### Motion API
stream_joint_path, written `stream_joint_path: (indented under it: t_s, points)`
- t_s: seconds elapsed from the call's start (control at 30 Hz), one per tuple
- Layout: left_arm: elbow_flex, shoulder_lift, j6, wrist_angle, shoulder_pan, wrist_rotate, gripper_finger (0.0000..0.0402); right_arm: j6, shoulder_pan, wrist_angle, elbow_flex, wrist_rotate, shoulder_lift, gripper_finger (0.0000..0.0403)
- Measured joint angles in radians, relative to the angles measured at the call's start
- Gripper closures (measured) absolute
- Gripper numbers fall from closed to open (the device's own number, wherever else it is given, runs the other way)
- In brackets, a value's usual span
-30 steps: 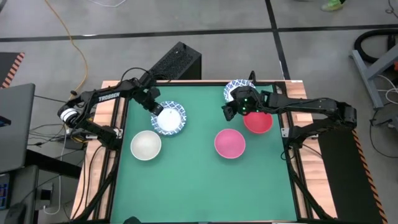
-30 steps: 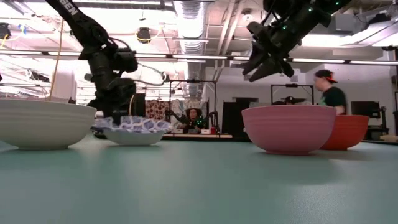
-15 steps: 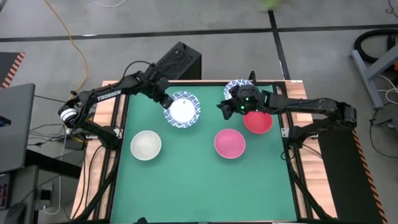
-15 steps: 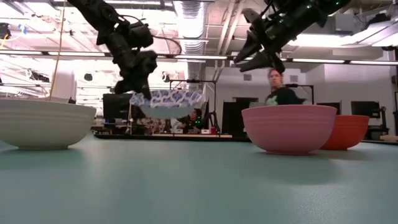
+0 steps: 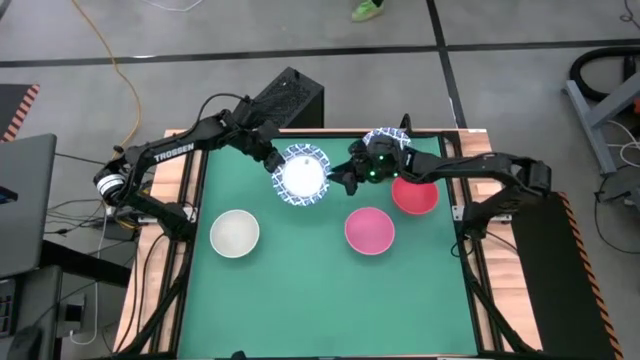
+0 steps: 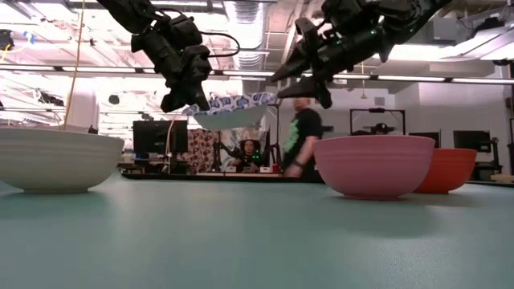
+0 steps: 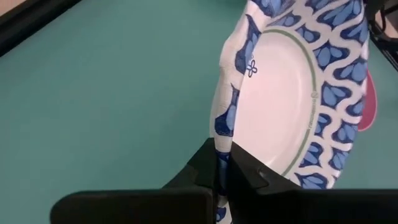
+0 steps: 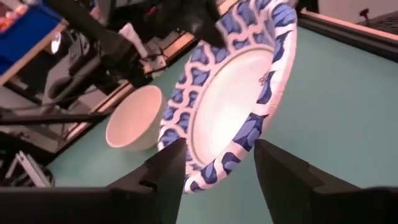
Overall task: Nest bowls inside each other by size order
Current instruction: Stack the white patterned bowl on top of the white patterned bowl
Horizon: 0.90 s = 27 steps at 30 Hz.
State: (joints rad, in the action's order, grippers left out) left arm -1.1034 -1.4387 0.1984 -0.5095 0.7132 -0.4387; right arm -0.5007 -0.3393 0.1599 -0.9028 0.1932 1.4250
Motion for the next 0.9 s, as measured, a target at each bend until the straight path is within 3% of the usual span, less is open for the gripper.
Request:
stream_joint_path:
  t_s: [0.17, 0.57, 0.7, 0.9]
  points:
    - [0.000, 0.000, -0.014, 0.000, 0.000, 0.003, 0.0400, 0.000, -0.005, 0.000, 0.000, -0.011, 0.046, 0.0168]
    - [0.000, 0.000, -0.029, 0.003, -0.001, 0.028, 0.0400, -0.023, -0.005, 0.037, 0.000, -0.035, 0.095, 0.0170]
    - [0.000, 0.000, -0.028, 0.003, -0.001, 0.029, 0.0400, -0.026, -0.002, 0.035, 0.000, -0.064, 0.092, 0.0198]
    - [0.000, 0.000, -0.022, 0.004, -0.001, 0.032, 0.0400, -0.025, -0.002, 0.019, 0.000, -0.063, 0.102, 0.0283]
